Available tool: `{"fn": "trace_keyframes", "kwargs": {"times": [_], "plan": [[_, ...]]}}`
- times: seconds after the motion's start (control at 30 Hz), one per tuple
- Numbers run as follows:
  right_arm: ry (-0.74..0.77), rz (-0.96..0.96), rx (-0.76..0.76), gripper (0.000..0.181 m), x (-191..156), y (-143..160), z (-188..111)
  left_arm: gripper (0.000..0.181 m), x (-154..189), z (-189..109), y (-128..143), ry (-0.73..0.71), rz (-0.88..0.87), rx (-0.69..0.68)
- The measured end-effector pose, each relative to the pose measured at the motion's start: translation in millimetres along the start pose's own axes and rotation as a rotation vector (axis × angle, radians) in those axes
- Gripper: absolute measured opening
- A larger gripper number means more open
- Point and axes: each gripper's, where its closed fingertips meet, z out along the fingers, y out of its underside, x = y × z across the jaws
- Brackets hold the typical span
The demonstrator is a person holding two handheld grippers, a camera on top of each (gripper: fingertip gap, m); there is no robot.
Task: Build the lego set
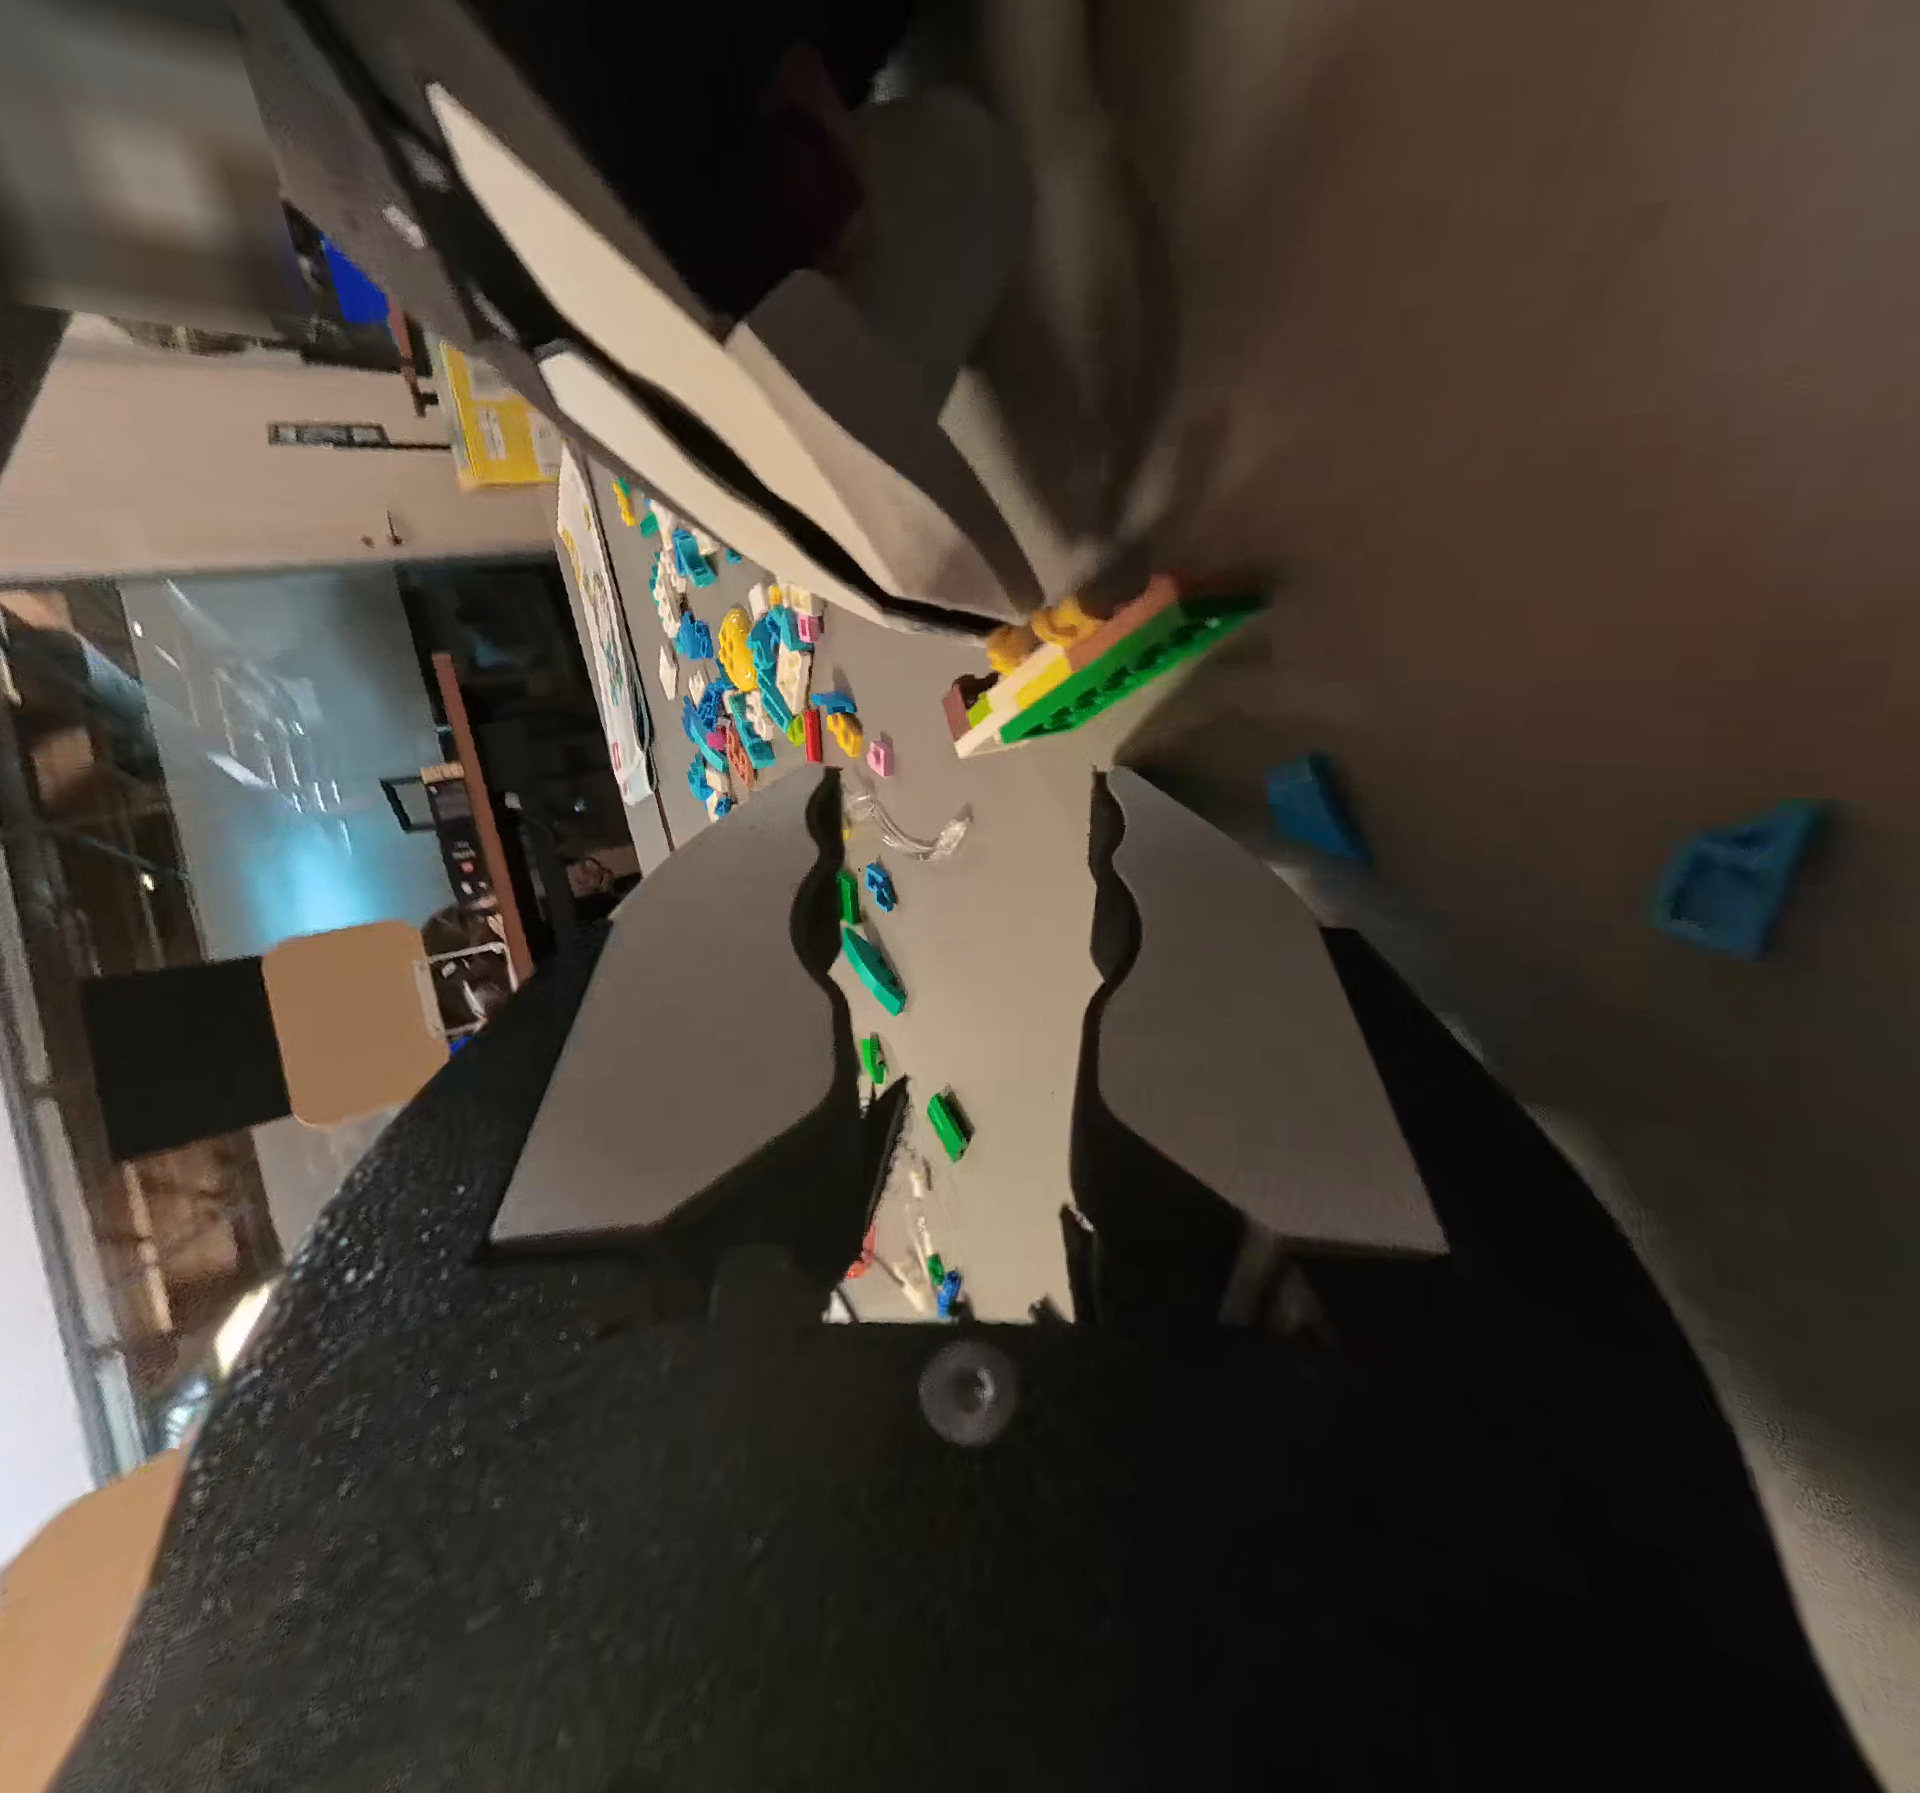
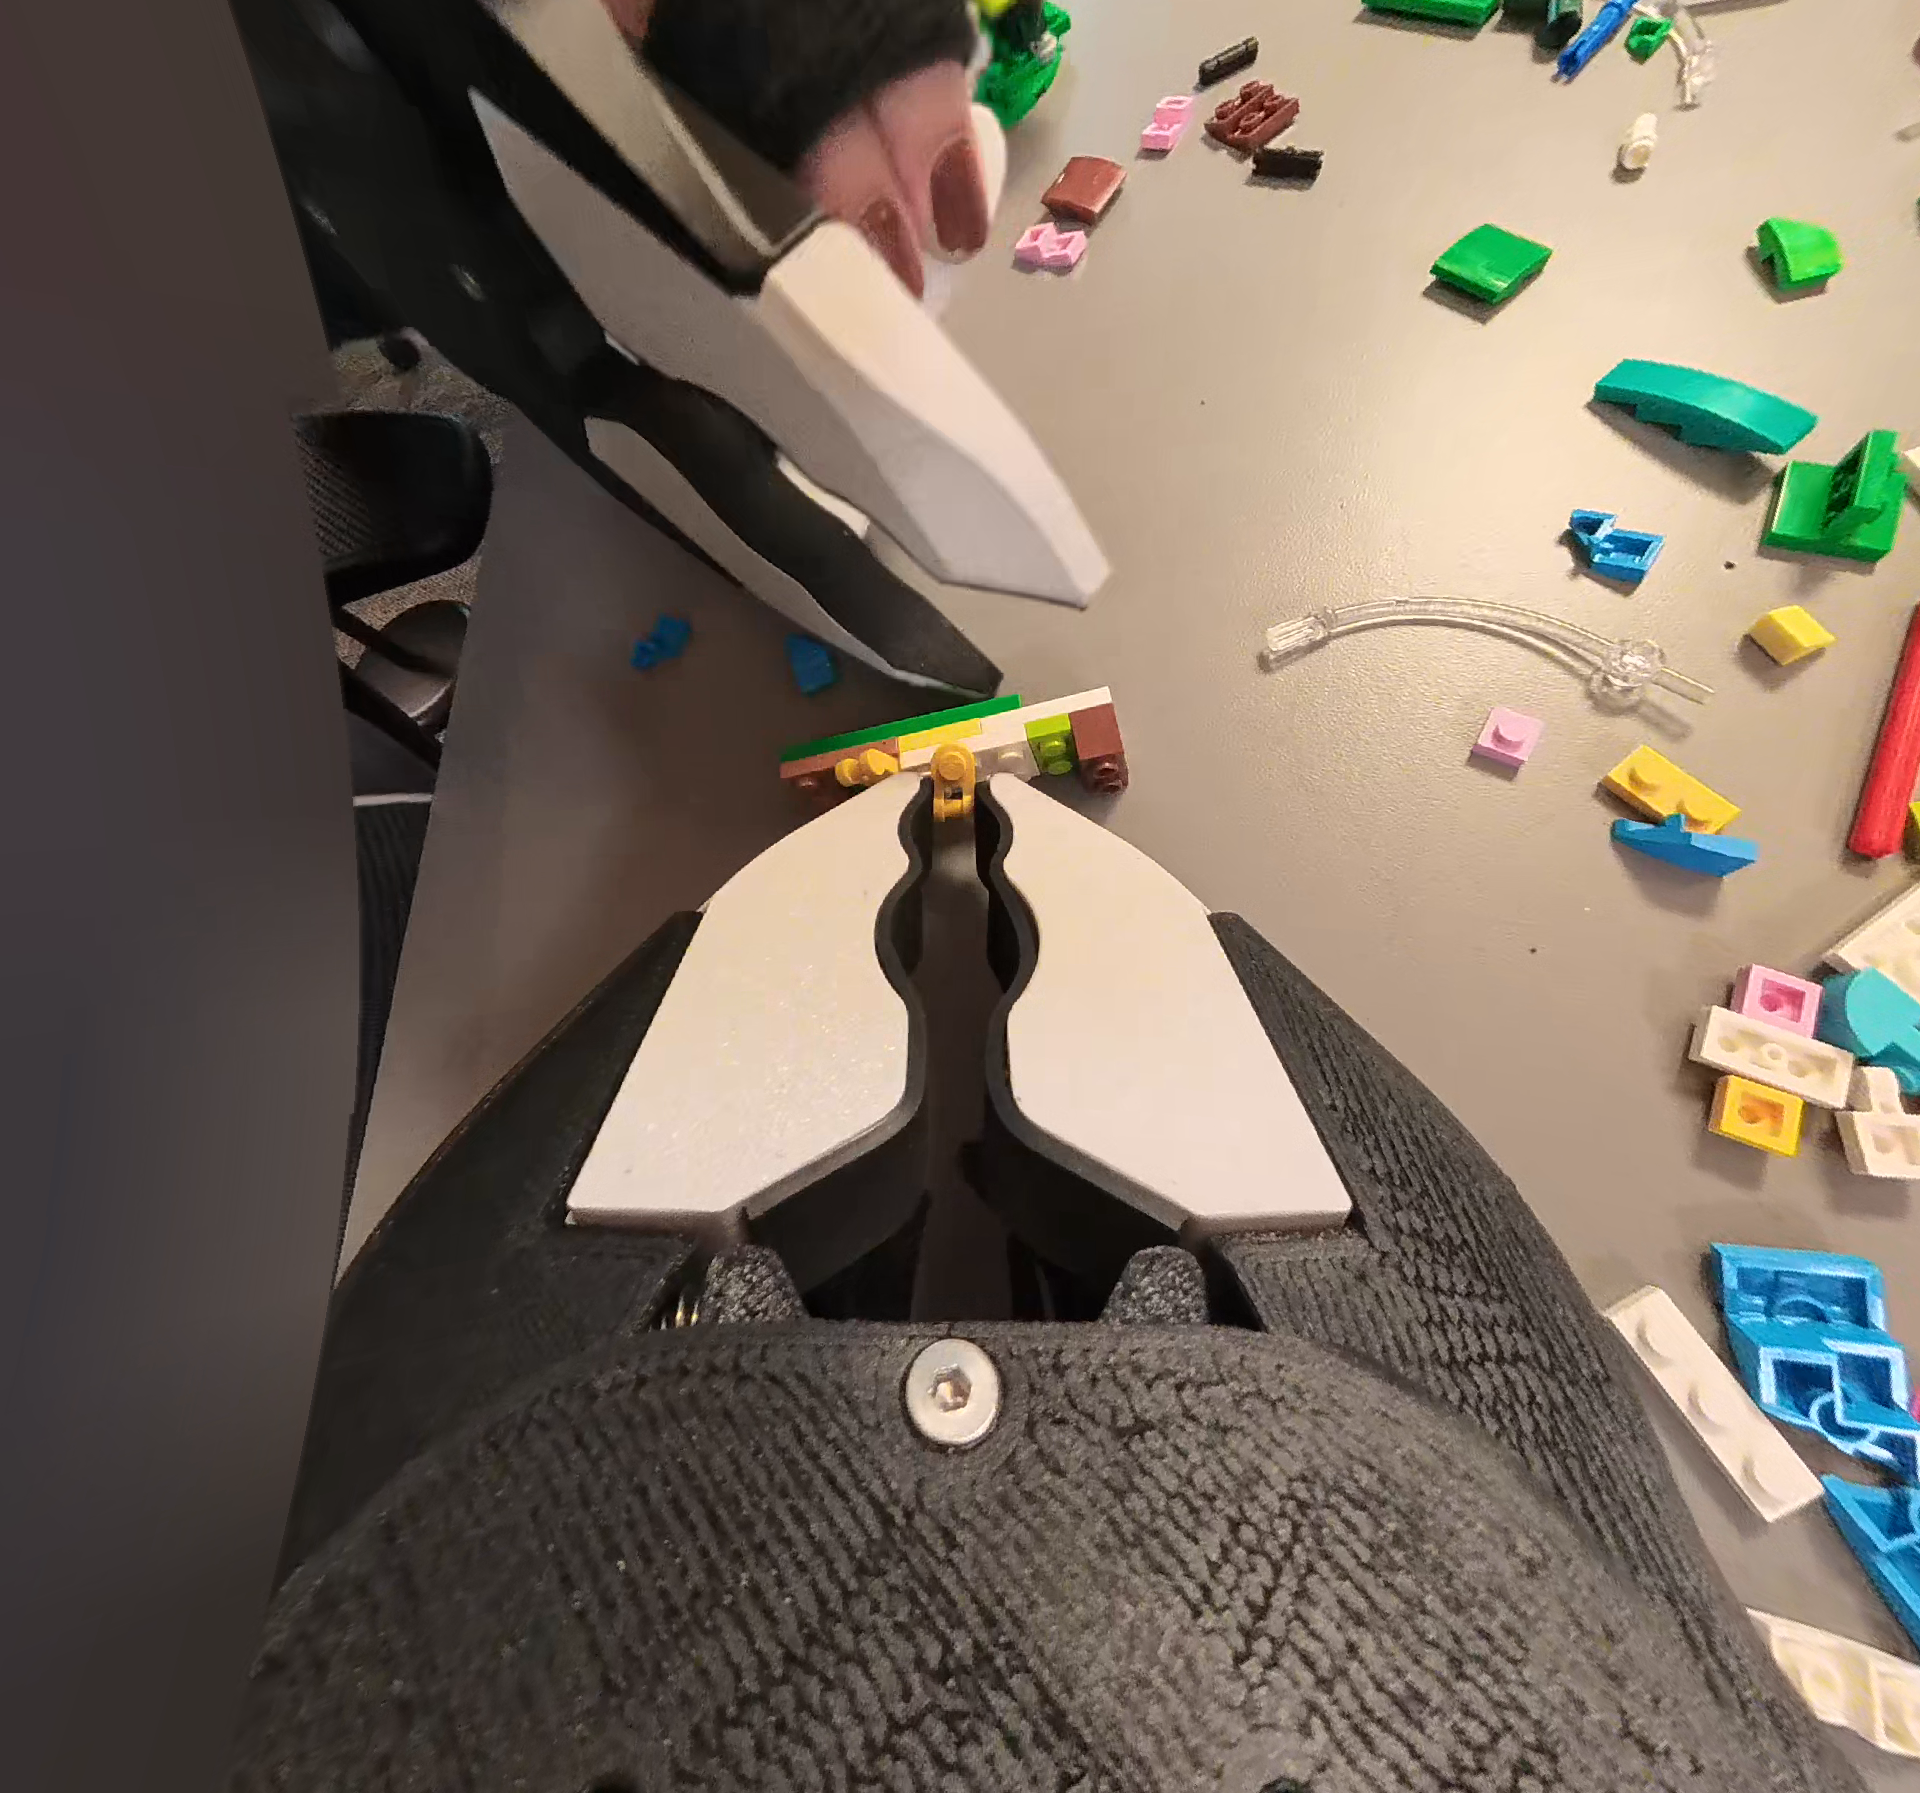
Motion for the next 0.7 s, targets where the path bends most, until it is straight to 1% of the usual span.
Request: {"fn": "trace_keyframes", "kwargs": {"times": [0.07,0.17,0.33,0.47,0.53,0.6,0.63,0.7], "plan": [[0.001,0.003,-0.004,0.006,0.1,0.9,-0.3,0.043,2.2,-1.7,0.7,0.019,0.041,0.002],[0.019,0.006,-0.015,0.006,1.2,5.0,-4.6,0.049,3.0,-4.7,-0.3,0.065,0.096,0.022],[0.09,0.023,-0.009,0.006,6.6,10.6,-21.8,0.061,6.6,-6.1,-20.4,0.231,0.212,0.15],[0.108,0.049,0.036,0.006,8.1,8.0,-36.1,0.062,10.4,-1.9,-28.2,0.383,0.329,0.182],[0.102,0.064,0.054,0.006,8.1,7.2,-40.9,0.06,13.9,-1.0,-29.5,0.467,0.364,0.181],[0.096,0.07,0.062,0.006,8.4,7.4,-44.7,0.054,19.4,-1.6,-28.8,0.551,0.405,0.169],[0.094,0.07,0.063,0.006,8.6,7.7,-46.2,0.049,21.8,-1.9,-28.5,0.585,0.422,0.164],[0.09,0.071,0.064,0.006,9.1,8.6,-48.5,0.033,27.7,-3.8,-28.4,0.647,0.445,0.162]]}}
